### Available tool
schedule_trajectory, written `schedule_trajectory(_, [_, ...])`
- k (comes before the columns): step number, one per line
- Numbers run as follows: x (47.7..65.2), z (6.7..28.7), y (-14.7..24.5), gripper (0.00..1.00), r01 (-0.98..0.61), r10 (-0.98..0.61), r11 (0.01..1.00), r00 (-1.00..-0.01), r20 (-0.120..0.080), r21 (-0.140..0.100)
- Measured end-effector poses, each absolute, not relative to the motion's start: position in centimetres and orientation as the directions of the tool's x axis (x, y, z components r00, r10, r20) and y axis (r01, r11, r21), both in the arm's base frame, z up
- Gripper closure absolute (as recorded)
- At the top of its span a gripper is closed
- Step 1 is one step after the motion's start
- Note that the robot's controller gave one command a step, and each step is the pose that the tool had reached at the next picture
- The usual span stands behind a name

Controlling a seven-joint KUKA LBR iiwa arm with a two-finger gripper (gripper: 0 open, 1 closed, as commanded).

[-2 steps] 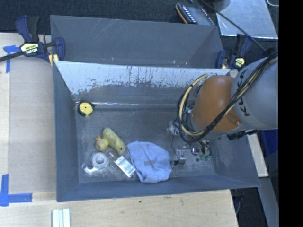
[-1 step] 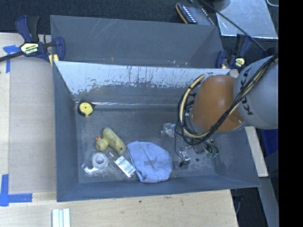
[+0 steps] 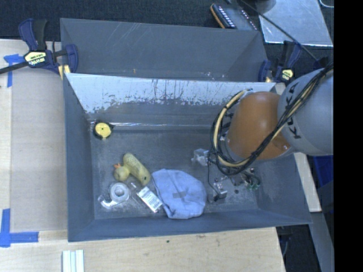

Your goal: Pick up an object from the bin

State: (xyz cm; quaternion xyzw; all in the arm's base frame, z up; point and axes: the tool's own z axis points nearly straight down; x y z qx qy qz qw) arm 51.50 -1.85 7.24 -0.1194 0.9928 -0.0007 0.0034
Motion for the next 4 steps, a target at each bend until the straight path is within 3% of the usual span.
schedule_trajectory(1, [53.6,15.1,-0.7,0.00,-0.308,-0.308,0.951,-0.951,-0.007,-0.003])
schedule_trajectory(2, [56.8,11.3,5.2,0.00,-0.427,-0.427,0.904,-0.904,-0.017,-0.008])
schedule_trajectory(3, [53.8,9.9,4.2,0.00,-0.537,-0.537,0.844,-0.843,-0.007,-0.004])
schedule_trajectory(4, [54.1,7.1,4.3,1.00,-0.718,-0.718,0.696,-0.695,-0.015,-0.015])
